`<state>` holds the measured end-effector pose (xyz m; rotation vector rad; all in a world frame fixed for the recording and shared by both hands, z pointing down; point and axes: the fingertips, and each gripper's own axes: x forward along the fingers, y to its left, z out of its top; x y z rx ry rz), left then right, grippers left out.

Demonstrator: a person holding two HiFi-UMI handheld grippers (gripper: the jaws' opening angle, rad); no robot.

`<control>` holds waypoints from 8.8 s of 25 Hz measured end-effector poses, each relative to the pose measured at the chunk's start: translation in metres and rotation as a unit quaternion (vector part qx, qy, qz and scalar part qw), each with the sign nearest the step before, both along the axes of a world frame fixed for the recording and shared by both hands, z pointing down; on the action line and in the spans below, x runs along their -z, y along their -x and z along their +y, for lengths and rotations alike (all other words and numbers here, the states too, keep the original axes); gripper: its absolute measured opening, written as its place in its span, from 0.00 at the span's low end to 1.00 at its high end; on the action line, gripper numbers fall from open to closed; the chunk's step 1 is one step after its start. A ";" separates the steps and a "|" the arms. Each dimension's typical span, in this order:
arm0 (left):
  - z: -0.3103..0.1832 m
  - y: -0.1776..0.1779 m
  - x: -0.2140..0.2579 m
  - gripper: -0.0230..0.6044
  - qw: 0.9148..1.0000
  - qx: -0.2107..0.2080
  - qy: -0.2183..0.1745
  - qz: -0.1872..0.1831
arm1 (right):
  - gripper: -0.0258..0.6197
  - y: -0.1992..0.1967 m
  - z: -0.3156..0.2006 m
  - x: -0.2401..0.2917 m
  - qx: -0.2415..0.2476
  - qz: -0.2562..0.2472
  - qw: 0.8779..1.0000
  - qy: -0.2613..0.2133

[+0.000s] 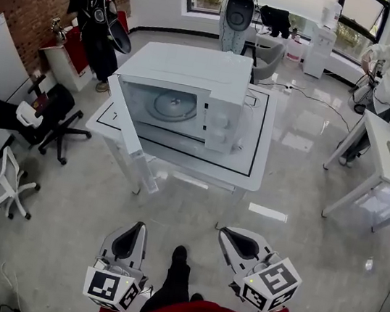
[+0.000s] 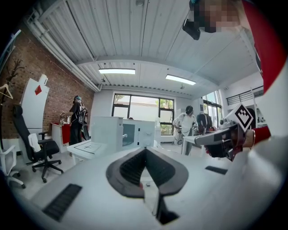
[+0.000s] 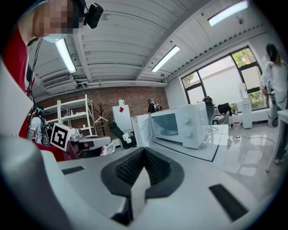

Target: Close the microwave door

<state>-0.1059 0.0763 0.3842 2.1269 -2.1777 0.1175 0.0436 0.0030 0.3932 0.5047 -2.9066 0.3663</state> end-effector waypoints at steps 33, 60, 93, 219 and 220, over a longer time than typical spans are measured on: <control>-0.091 0.080 -0.016 0.35 0.997 -0.033 0.063 -0.016 | 0.06 0.092 -0.090 0.005 -0.006 0.016 1.000 0.012; -0.170 0.045 -0.017 0.32 0.988 -0.143 0.057 -0.008 | 0.06 0.074 -0.123 -0.002 -0.084 0.021 0.996 0.025; -0.251 0.025 -0.019 0.29 0.977 -0.206 0.051 -0.002 | 0.06 0.063 -0.148 -0.014 -0.152 0.034 0.987 0.035; -0.208 0.069 -0.004 0.05 0.988 -0.151 0.030 0.008 | 0.06 0.063 -0.152 -0.007 -0.145 0.024 0.989 0.035; -0.202 0.070 -0.004 0.05 0.989 -0.147 0.032 0.008 | 0.06 0.060 -0.150 -0.007 -0.147 0.024 0.988 0.037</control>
